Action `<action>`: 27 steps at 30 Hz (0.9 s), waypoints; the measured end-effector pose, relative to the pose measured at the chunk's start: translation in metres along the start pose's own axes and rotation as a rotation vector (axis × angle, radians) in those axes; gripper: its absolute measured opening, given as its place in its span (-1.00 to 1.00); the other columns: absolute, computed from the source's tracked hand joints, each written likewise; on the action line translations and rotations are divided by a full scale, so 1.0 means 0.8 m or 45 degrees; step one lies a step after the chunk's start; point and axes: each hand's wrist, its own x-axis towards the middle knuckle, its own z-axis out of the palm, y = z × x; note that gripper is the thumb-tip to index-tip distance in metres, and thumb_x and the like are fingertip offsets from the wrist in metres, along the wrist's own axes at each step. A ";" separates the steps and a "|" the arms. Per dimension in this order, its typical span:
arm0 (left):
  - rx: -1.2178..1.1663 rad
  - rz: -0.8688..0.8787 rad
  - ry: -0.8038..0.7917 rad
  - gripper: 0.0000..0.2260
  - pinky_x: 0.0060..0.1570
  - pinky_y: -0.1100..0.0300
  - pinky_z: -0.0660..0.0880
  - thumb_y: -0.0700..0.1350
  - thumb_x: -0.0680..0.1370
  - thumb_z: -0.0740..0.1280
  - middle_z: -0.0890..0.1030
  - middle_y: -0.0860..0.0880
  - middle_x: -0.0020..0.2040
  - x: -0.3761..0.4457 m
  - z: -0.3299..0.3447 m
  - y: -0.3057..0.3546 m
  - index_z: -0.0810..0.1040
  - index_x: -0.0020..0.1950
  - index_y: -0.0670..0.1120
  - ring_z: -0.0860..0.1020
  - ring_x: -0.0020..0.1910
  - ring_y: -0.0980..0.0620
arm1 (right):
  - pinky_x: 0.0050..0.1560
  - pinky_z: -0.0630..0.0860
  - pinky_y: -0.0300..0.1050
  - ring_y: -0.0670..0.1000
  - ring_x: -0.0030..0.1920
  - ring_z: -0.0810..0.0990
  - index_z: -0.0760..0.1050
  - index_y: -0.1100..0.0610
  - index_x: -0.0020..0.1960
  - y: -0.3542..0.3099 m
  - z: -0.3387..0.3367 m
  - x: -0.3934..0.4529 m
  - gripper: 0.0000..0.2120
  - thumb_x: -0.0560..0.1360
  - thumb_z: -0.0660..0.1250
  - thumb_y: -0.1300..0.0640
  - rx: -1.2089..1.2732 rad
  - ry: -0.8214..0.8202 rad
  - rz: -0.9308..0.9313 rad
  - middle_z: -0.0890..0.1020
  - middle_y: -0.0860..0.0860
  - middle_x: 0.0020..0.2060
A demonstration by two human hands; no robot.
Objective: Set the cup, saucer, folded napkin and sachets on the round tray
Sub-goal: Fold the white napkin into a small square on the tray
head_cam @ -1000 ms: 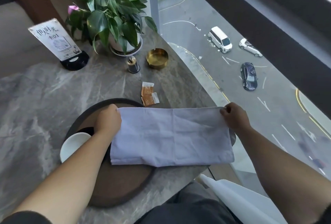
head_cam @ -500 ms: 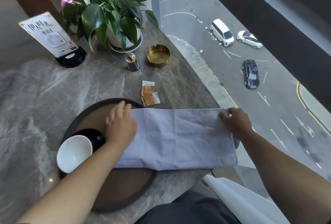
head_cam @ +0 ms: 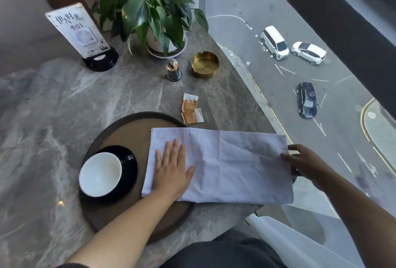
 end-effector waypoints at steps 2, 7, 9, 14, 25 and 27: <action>-0.024 0.004 0.003 -0.33 0.43 -0.10 -0.37 0.27 0.55 -0.18 -0.26 -0.08 0.53 -0.001 -0.003 0.001 -0.21 0.53 -0.10 -0.39 0.46 -0.03 | -0.31 0.60 0.01 0.13 -0.34 0.67 0.46 0.15 0.11 0.001 -0.006 -0.007 -0.74 0.48 0.43 0.15 0.017 -0.072 0.059 0.66 0.22 -0.21; -0.006 0.067 0.036 -0.33 0.41 -0.09 -0.42 0.29 0.52 -0.27 -0.28 -0.08 0.52 -0.026 -0.001 -0.010 -0.23 0.50 -0.11 -0.40 0.47 -0.04 | -0.07 0.62 0.11 0.21 -0.12 0.65 0.56 0.25 0.01 -0.001 -0.008 -0.014 -0.87 0.53 0.35 0.19 0.050 -0.045 0.007 0.66 0.26 -0.09; 0.005 0.092 0.013 -0.33 0.42 -0.10 -0.38 0.28 0.53 -0.24 -0.24 -0.08 0.53 -0.042 0.004 -0.018 -0.21 0.50 -0.10 -0.35 0.49 -0.07 | -0.16 0.61 0.02 0.17 -0.11 0.66 0.56 0.23 0.01 0.001 -0.002 -0.018 -0.85 0.57 0.30 0.15 0.126 -0.065 0.043 0.68 0.22 -0.08; 0.037 0.045 -0.071 -0.31 0.37 -0.11 -0.47 0.31 0.48 -0.32 -0.37 -0.07 0.50 -0.057 0.011 -0.022 -0.34 0.47 -0.09 -0.44 0.45 -0.07 | -0.23 0.60 -0.03 0.15 -0.15 0.70 0.57 0.23 0.02 0.008 0.008 -0.023 -0.83 0.58 0.29 0.13 0.149 -0.158 0.137 0.71 0.16 -0.15; -0.021 0.132 0.036 -0.29 0.35 -0.01 -0.51 0.31 0.52 -0.22 -0.36 -0.03 0.49 -0.017 -0.013 -0.020 -0.24 0.53 -0.08 -0.47 0.43 0.00 | -0.09 0.51 0.11 0.21 -0.16 0.62 0.58 0.30 -0.02 -0.002 -0.009 -0.030 -0.85 0.54 0.32 0.21 0.173 -0.003 0.003 0.66 0.31 -0.09; 0.015 0.171 0.016 -0.30 0.38 -0.04 -0.45 0.30 0.52 -0.20 -0.34 -0.04 0.50 -0.003 -0.013 -0.017 -0.23 0.54 -0.08 -0.46 0.43 0.00 | -0.05 0.47 0.17 0.22 -0.14 0.59 0.56 0.35 0.00 -0.009 -0.012 -0.035 -0.82 0.54 0.31 0.22 0.184 -0.004 -0.012 0.64 0.35 -0.09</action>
